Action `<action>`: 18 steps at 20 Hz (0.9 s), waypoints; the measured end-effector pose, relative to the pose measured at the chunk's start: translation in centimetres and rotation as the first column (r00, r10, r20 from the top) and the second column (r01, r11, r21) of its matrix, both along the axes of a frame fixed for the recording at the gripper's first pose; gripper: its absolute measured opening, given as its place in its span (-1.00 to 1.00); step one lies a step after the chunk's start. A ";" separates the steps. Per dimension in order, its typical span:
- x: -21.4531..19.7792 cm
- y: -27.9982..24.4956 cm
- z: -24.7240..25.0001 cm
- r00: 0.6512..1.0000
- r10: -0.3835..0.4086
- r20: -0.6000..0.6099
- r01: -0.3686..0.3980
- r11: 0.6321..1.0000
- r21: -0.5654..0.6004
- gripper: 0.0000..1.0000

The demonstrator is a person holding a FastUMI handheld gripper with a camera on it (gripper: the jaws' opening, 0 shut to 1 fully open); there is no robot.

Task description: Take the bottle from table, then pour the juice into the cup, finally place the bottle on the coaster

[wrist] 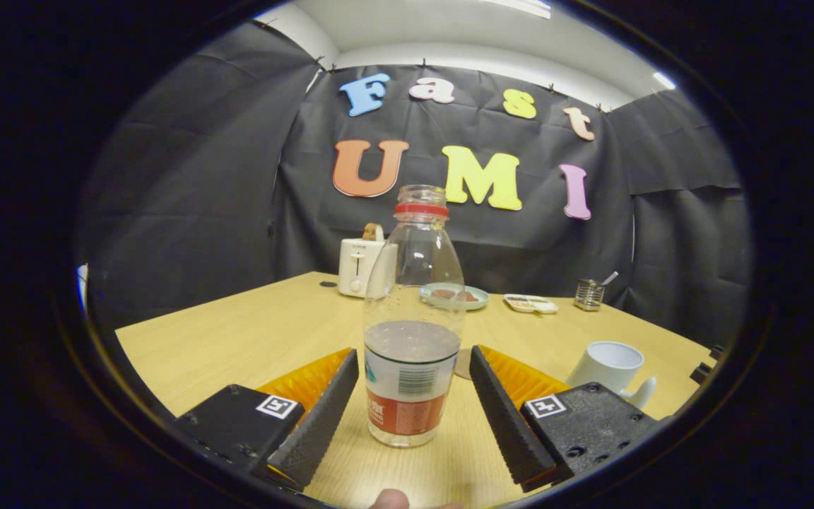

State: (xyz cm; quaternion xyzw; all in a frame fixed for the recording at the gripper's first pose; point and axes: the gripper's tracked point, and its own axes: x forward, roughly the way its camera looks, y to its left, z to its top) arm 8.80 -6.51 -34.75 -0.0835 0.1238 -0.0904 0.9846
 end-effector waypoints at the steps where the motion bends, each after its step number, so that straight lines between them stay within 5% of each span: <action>1: 0.1 0.1 -0.2 1.000 0.003 -0.007 -0.003 1.000 0.000 1.00; 3: -0.2 0.0 -0.3 1.000 -0.003 -0.010 0.003 1.000 0.003 0.98; 6: -0.1 -0.2 -0.2 1.000 -0.010 -0.012 0.010 1.000 0.013 0.65; 12: -0.1 -0.7 0.7 1.000 -0.014 -0.015 0.015 0.998 0.058 0.58; 18: -1.1 -1.1 4.9 0.999 -0.020 0.043 0.008 0.962 0.272 0.56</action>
